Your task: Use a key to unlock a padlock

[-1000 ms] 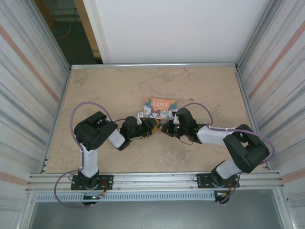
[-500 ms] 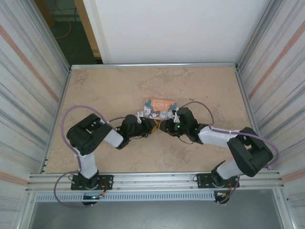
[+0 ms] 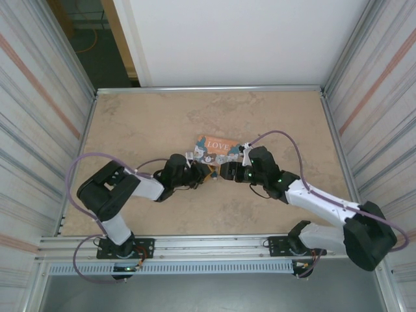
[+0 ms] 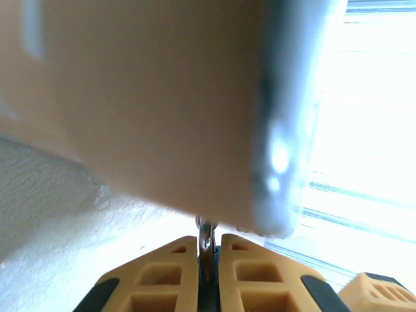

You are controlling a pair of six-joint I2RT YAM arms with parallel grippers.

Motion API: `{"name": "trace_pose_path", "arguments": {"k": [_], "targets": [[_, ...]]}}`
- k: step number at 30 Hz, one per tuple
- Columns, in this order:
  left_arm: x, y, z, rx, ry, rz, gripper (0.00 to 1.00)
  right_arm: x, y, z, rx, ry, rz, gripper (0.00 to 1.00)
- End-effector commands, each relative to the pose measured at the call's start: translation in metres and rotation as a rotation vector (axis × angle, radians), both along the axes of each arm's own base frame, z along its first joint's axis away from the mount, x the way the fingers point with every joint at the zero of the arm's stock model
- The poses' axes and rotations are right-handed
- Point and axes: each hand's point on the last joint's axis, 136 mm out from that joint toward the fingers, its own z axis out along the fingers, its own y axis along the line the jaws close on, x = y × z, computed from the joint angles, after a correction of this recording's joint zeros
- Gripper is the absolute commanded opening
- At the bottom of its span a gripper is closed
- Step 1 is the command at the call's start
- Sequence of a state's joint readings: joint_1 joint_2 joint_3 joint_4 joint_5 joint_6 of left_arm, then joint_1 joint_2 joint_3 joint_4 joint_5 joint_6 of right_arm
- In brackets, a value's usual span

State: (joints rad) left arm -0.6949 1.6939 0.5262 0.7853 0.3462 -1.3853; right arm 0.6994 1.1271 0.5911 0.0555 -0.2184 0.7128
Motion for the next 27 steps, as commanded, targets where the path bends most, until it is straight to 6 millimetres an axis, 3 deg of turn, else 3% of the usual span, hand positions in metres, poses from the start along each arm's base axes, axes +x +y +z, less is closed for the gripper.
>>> {"name": "trace_pose_path", "arguments": {"k": [1, 11, 17, 27], "targets": [[0.006, 0.003, 0.025, 0.022, -0.056, 0.005, 0.00, -0.002, -0.006, 0.024, -0.122, -0.194, 0.053, 0.61], [-0.001, 0.020, 0.037, 0.111, -0.012, 0.036, 0.00, -0.042, 0.010, 0.080, -0.171, -0.695, 0.314, 0.70], [-0.007, 0.027, 0.033, 0.196, 0.089, 0.032, 0.00, -0.054, 0.006, 0.068, -0.391, -0.890, 0.451, 0.71], [-0.014, 0.038, 0.039, 0.291, 0.202, 0.058, 0.00, -0.039, 0.001, 0.026, -0.792, -1.037, 0.470, 0.77]]}}
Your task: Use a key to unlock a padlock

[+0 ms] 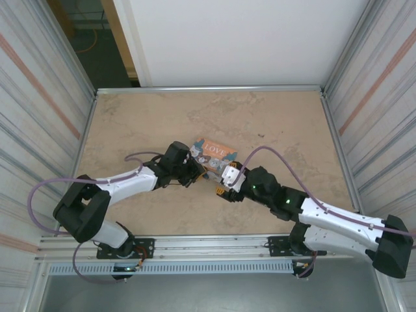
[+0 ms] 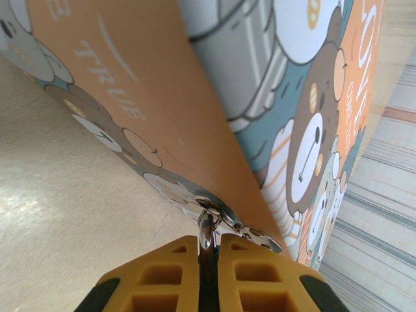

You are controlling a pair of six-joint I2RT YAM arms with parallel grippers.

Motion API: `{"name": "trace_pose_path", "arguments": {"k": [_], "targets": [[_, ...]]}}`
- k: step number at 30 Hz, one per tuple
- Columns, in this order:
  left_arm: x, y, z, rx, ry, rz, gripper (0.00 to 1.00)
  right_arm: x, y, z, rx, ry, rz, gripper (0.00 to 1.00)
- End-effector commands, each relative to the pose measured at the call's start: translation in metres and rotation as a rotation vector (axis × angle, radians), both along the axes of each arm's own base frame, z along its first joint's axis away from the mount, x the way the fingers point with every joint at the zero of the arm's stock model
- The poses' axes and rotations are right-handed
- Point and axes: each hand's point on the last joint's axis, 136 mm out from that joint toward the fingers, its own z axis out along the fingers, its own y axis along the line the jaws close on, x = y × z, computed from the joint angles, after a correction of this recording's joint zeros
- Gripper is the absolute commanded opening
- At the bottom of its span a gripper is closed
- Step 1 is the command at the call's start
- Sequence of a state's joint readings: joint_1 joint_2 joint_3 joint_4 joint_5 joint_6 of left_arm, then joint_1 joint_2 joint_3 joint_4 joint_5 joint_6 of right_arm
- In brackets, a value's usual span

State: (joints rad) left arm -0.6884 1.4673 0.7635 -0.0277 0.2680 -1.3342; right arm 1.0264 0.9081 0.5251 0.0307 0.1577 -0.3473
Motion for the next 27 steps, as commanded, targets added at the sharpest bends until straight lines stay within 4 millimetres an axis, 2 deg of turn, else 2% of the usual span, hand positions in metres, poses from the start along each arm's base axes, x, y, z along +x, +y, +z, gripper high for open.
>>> {"name": "trace_pose_path", "arguments": {"k": [1, 6, 8, 14, 27], "targets": [[0.000, 0.007, 0.018, 0.016, 0.001, 0.021, 0.00, 0.014, -0.009, -0.008, -0.116, -0.178, -0.065, 0.77], [-0.002, 0.010, 0.019, 0.013, 0.013, 0.042, 0.00, 0.016, 0.002, -0.005, -0.089, -0.220, -0.056, 0.76], [-0.003, 0.011, 0.020, 0.015, 0.012, 0.044, 0.00, 0.018, 0.007, -0.018, -0.132, -0.213, -0.051, 0.75], [-0.003, 0.012, 0.020, 0.017, 0.012, 0.049, 0.00, 0.016, 0.026, -0.037, -0.163, -0.192, -0.029, 0.68], [-0.004, 0.011, 0.014, 0.004, 0.025, 0.045, 0.00, 0.018, 0.060, -0.062, -0.208, -0.180, 0.008, 0.59]]}}
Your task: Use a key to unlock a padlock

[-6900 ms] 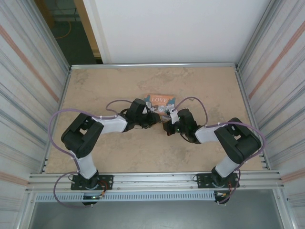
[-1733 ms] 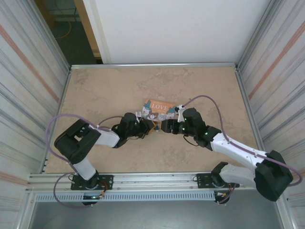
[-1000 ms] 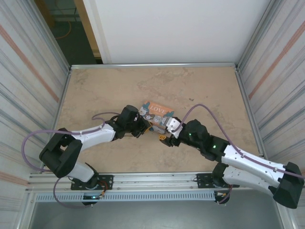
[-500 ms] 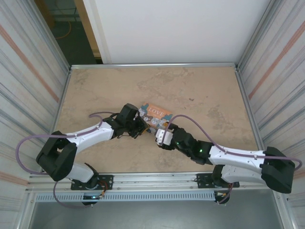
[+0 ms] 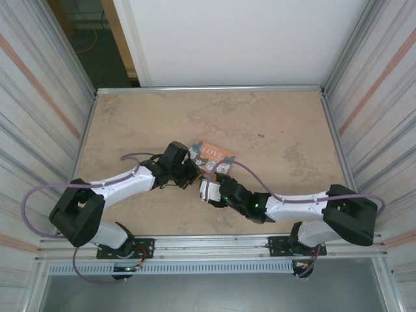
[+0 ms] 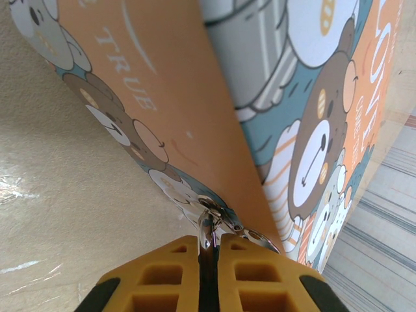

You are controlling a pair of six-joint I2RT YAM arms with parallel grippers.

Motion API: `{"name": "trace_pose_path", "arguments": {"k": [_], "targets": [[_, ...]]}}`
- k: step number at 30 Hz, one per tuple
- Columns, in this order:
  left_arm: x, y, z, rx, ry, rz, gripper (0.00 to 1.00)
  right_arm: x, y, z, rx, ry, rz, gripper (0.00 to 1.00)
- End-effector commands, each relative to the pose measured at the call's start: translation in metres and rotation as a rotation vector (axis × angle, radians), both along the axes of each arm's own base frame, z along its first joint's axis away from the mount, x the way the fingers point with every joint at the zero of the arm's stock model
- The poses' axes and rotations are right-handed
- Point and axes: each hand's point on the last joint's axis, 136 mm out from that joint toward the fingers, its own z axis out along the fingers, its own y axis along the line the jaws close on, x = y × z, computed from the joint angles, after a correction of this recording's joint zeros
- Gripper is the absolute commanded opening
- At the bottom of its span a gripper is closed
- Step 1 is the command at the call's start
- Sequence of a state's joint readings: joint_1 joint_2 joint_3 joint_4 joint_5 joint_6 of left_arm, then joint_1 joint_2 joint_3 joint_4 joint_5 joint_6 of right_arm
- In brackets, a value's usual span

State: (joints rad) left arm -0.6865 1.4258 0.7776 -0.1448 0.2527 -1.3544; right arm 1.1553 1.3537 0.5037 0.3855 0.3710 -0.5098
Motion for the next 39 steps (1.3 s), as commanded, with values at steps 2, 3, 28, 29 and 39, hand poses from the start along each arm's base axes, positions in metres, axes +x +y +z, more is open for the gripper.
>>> {"name": "trace_pose_path", "arguments": {"k": [2, 3, 28, 29, 39], "targets": [[0.006, -0.002, 0.012, -0.036, -0.027, 0.017, 0.00, 0.005, 0.016, 0.015, 0.042, -0.037, -0.003, 0.58], [0.006, -0.002, 0.011, -0.036, -0.024, 0.018, 0.00, 0.006, 0.017, 0.014, 0.047, -0.038, -0.006, 0.57], [0.005, -0.007, 0.004, -0.062, 0.003, 0.011, 0.00, 0.018, 0.022, 0.009, 0.065, -0.045, -0.078, 0.22], [0.005, -0.007, 0.004, -0.063, 0.004, 0.012, 0.00, 0.019, 0.022, 0.010, 0.067, -0.045, -0.081, 0.21], [0.004, -0.010, 0.003, -0.080, 0.012, 0.011, 0.00, 0.023, 0.022, 0.004, 0.076, -0.038, -0.120, 0.07]]}}
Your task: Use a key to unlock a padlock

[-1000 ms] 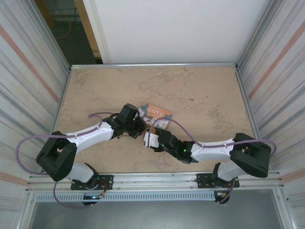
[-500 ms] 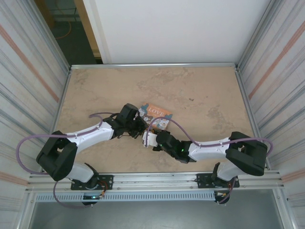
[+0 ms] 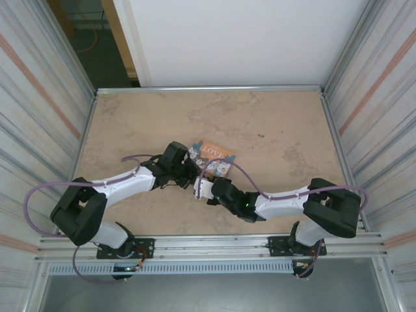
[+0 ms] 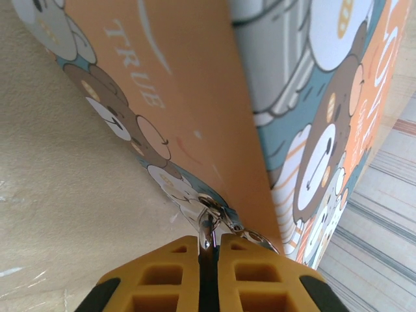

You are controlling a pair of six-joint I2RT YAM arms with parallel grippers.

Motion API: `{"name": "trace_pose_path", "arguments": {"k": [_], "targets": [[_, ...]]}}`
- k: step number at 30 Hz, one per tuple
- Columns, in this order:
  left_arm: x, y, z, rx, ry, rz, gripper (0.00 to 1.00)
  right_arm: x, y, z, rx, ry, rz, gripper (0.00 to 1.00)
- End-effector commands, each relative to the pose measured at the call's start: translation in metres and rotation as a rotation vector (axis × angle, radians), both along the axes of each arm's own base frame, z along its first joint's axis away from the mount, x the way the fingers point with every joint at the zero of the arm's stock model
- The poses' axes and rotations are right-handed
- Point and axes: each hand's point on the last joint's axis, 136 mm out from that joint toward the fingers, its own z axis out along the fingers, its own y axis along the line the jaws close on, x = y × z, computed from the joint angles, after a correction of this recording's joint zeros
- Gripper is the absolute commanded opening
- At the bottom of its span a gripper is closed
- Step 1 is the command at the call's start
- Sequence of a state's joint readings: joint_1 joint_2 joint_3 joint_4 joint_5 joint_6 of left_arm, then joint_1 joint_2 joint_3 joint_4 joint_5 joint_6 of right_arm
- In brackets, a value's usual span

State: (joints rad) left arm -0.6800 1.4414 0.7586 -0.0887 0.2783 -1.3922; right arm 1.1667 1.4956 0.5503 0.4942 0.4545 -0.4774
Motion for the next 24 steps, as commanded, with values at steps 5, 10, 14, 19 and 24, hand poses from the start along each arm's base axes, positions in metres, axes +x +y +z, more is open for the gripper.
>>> {"name": "trace_pose_path", "arguments": {"k": [5, 10, 14, 19, 24], "targets": [[0.002, -0.006, 0.006, -0.044, -0.007, -0.008, 0.00, 0.010, 0.006, 0.014, 0.098, -0.009, -0.077, 0.02], [0.001, -0.007, 0.005, -0.046, -0.003, -0.007, 0.00, 0.012, 0.007, 0.017, 0.139, 0.007, -0.100, 0.00], [0.001, -0.007, 0.004, -0.048, -0.002, -0.009, 0.00, 0.014, 0.006, 0.020, 0.162, 0.014, -0.118, 0.00], [0.000, -0.008, 0.002, -0.051, 0.000, -0.008, 0.00, 0.015, 0.007, 0.024, 0.209, 0.039, -0.134, 0.00], [0.000, -0.009, 0.002, -0.052, 0.000, -0.010, 0.00, 0.019, 0.006, 0.028, 0.262, 0.067, -0.167, 0.00]]}}
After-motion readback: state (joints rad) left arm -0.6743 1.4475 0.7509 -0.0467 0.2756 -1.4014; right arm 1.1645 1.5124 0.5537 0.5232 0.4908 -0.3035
